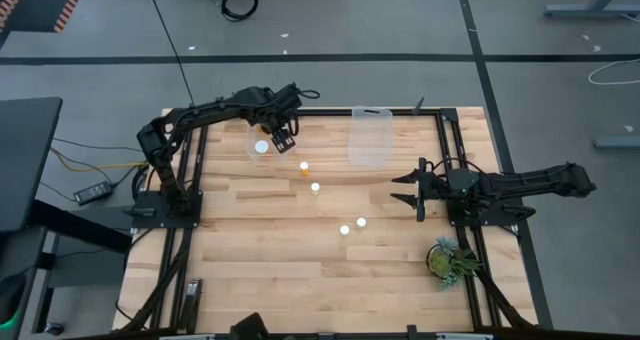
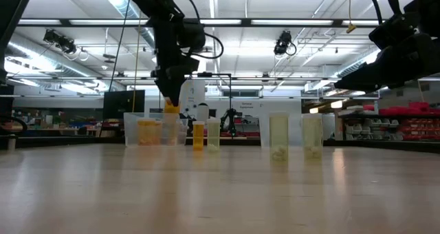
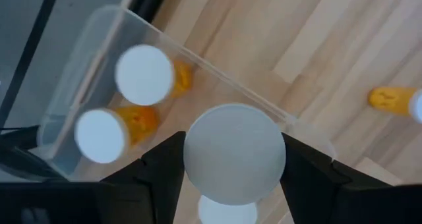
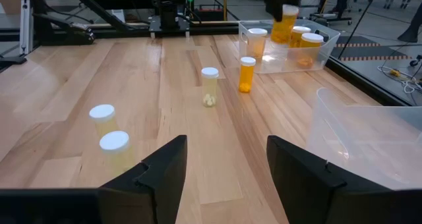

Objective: Pick and place medicine bottles into bin by pill shape (circle, oval)
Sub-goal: Put the orange capsule bottle into the left transparent bin

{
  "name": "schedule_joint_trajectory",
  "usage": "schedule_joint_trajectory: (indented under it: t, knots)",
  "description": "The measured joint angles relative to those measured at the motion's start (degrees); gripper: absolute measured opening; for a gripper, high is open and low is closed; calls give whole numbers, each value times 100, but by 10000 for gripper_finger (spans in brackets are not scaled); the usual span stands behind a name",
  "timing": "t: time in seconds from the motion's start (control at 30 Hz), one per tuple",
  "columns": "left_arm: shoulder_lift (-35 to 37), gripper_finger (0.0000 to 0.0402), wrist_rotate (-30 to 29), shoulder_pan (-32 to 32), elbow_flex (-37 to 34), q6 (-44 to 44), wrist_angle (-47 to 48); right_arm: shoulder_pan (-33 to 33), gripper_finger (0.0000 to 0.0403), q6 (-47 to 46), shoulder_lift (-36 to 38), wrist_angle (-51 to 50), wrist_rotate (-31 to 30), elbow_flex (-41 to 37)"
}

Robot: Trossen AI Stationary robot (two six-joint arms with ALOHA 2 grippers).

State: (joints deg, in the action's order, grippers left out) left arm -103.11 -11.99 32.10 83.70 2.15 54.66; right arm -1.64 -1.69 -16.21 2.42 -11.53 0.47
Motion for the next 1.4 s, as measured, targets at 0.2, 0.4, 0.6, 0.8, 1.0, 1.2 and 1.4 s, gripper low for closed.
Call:
schedule_joint_trajectory:
  t: [0.2,0.4,0.6,0.8,1.0,1.2,1.4]
  knots:
    - [0,220,1,21,-409,2,-317,0,216,0,0,1,0,-1]
    - [0,218,5,83,-729,4,-723,1,216,0,0,0,0,-1]
    - [0,218,2,158,-969,4,-1046,-1,216,0,0,0,0,0]
    - [0,220,11,188,-1236,2,-1363,0,216,0,0,0,0,0]
    - [0,222,10,187,-1301,0,-1433,-1,216,0,0,1,0,-2]
    - [0,229,9,187,-1301,-41,-1469,0,216,0,0,0,1,0]
    - [0,234,6,186,-1301,-171,-1479,1,216,0,0,0,1,0]
